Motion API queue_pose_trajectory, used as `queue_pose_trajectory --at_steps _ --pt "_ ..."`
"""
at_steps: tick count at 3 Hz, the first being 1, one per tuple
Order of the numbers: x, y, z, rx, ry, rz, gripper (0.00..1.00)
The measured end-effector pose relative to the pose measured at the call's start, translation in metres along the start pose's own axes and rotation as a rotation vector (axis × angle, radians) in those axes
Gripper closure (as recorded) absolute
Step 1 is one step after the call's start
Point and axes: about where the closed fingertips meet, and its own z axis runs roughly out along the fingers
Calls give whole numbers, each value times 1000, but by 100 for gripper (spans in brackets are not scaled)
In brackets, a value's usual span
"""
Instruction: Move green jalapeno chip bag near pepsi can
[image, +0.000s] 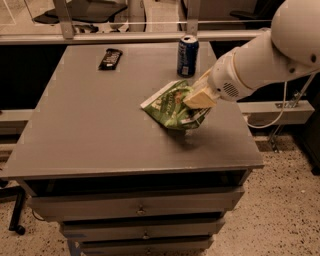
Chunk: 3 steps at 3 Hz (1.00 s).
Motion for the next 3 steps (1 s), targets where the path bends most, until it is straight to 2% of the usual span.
queue_pose_trajectory --at_steps 1,3 --pt "28 -47 -1 76 22 30 100" --pt "68 -136 15 175 38 75 100"
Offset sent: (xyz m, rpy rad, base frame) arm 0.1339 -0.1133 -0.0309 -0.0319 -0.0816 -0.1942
